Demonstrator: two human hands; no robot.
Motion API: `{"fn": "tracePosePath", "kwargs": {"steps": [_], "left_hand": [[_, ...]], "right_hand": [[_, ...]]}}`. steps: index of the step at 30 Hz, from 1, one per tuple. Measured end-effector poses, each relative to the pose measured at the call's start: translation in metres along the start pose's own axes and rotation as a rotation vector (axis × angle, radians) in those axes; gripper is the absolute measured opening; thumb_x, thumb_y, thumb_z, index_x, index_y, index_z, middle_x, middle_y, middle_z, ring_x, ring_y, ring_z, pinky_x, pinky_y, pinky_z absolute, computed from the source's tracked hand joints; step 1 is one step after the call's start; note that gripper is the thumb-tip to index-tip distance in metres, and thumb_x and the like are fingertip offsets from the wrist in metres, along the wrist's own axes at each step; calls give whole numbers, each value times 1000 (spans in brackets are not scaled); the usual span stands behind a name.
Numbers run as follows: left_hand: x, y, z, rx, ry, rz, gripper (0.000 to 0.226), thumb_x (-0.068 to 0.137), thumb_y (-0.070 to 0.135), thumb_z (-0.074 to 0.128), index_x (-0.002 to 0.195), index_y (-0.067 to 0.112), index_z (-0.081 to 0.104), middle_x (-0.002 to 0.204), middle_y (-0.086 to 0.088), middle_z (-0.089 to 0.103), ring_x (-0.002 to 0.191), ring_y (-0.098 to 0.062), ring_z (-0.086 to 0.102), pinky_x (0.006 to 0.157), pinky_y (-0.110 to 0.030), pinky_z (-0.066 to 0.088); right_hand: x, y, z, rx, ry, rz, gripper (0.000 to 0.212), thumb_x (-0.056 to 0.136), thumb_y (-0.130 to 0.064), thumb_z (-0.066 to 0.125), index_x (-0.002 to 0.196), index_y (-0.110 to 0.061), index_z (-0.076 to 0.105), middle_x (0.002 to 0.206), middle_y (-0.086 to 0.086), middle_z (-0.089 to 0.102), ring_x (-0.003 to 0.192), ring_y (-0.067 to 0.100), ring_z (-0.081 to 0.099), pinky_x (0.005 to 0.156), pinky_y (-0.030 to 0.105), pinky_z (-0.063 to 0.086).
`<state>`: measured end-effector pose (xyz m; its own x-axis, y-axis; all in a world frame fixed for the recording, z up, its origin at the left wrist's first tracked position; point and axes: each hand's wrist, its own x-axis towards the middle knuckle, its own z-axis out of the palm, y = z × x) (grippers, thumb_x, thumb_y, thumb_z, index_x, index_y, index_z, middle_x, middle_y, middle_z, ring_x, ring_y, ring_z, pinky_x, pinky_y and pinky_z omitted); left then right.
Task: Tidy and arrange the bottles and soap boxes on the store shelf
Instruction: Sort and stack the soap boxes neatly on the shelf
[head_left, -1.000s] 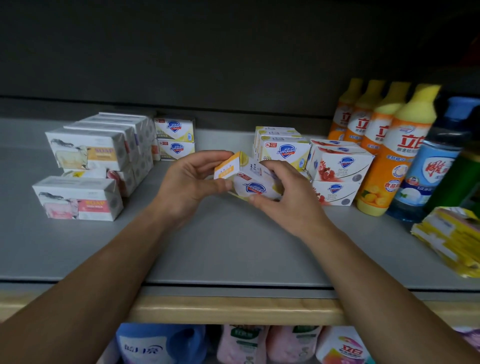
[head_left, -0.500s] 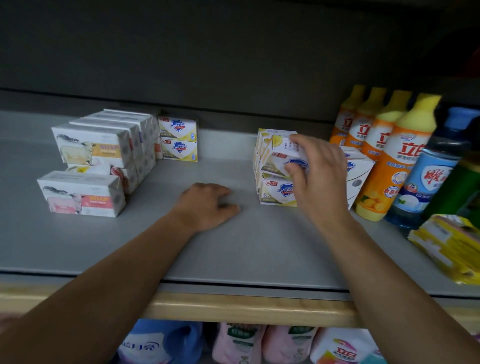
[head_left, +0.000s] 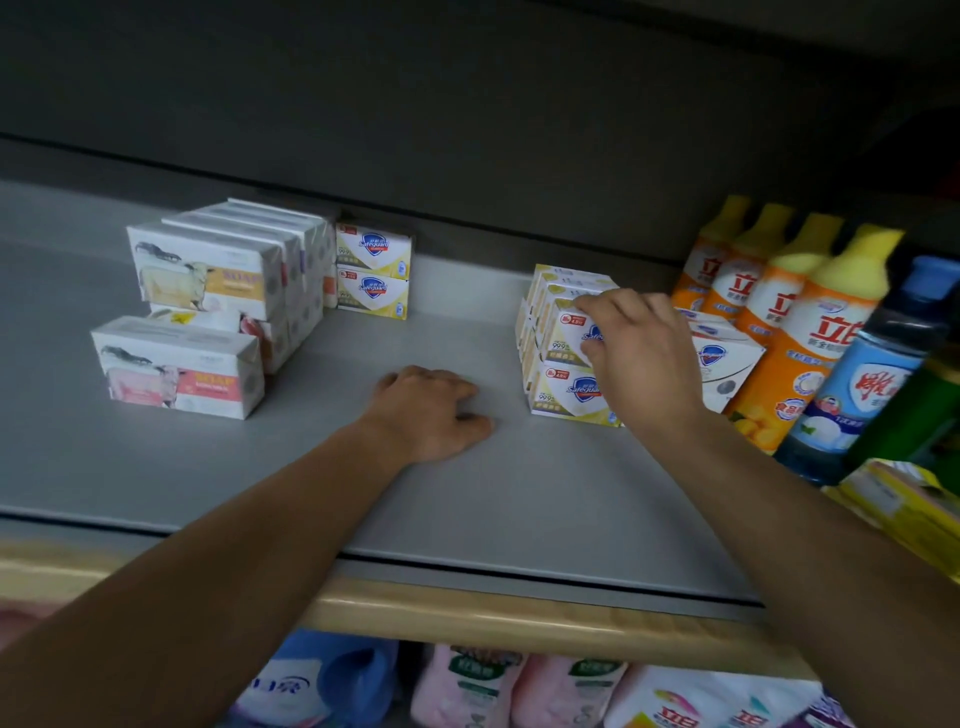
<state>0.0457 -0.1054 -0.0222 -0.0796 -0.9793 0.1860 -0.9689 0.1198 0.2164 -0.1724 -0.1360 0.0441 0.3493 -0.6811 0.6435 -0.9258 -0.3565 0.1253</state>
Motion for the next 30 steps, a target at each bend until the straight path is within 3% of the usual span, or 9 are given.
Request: {"fn": "tracePosePath", "kwargs": {"steps": [7,30], "left_hand": [[0,-1,0,-35,-7,-25,61,85,68,47,139,38,47,150,11,41,140,-20,33,117,-41,23],[3,-1,0,-74,0,-43,61,83,67,50,138,40,48,149,13,42,140,-19,33,117,-40,21]], "right_hand": [[7,2,9,34,-13,54,45,96,-16,59,140,-21,50,137,4,53,122,28,45,100,39,40],[38,1,23,-3,-60,83,56,83,-3,71,133,-17,53,126,7,57,108,28,55,83,39,50]]}}
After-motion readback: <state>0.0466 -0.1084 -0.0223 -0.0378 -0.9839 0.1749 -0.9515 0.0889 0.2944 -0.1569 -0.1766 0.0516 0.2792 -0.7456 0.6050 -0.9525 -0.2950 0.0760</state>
